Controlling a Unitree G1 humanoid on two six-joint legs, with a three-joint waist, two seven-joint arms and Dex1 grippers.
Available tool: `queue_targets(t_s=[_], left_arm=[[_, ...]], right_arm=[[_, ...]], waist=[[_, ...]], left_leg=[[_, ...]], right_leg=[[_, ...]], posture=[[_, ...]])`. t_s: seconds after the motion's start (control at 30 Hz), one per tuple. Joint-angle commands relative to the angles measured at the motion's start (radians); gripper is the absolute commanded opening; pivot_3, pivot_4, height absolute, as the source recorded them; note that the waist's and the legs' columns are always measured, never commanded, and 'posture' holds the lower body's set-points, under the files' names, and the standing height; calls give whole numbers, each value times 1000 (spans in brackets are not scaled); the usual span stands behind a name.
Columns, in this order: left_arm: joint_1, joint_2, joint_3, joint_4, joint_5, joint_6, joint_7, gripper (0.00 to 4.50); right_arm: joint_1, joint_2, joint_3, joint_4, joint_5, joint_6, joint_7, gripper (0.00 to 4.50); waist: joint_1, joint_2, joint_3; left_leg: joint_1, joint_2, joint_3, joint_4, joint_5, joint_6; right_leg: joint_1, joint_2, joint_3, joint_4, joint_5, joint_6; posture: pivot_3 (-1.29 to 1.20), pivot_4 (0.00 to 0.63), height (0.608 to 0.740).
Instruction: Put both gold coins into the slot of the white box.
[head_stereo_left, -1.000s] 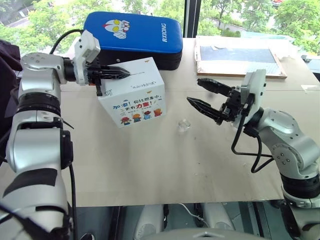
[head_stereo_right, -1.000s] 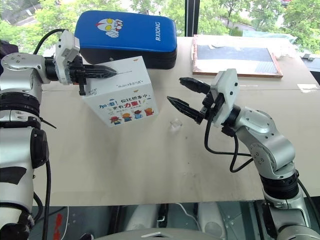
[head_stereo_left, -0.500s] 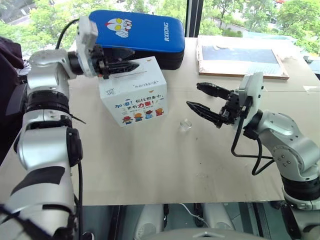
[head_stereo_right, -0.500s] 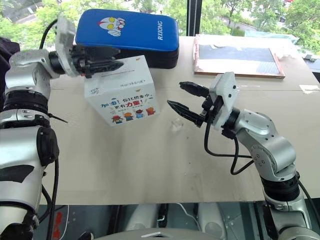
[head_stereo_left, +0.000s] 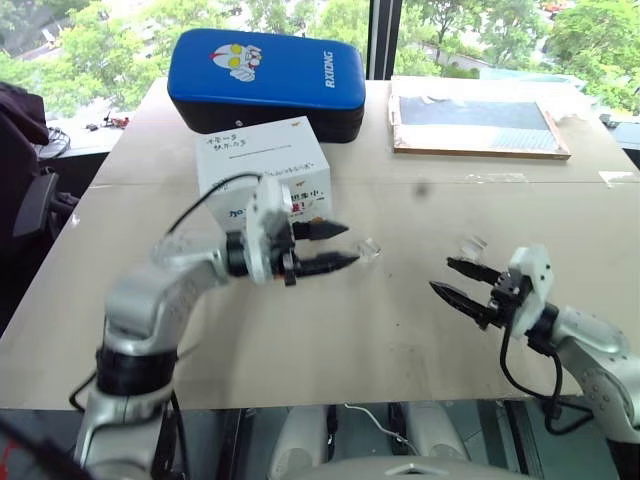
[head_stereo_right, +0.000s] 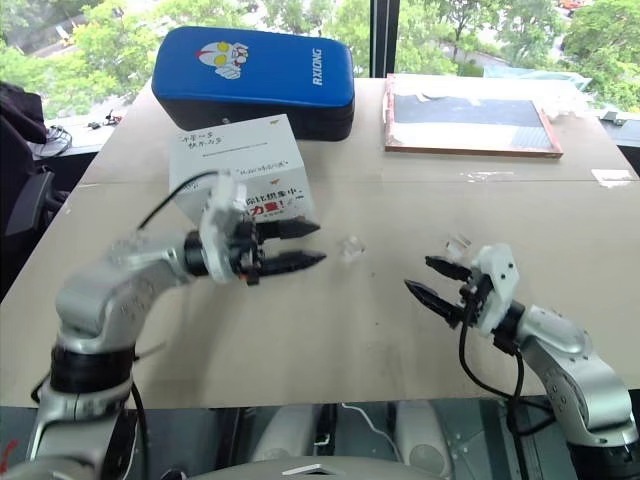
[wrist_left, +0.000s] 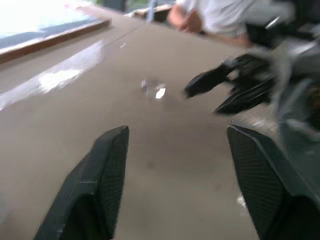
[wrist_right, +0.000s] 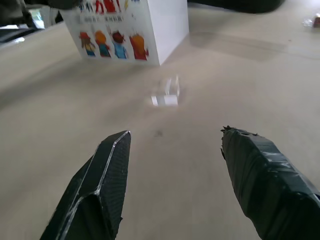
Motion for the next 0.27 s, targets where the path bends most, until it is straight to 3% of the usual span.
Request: queue_targets(t_s=[0.03, 0.27], left_arm=[[101, -14, -25, -13, 103, -101, 95, 4472], [235, -98, -30, 43, 140, -211, 169, 4472]], right_arm=[[28, 18, -12, 46, -44, -118, 35, 3129], [40, 8, -19, 164, -111, -261, 92, 3129]], waist=[[4, -1, 1], [12, -1, -1]], left_leg=[[0, 0, 0, 0, 0, 0], [-2, 1, 0, 2, 1, -1]], right_leg=[[0, 0, 0, 0, -1, -3], [-2, -2, 0, 0, 0, -5]], posture=[[0, 150, 740], [0, 150, 740]])
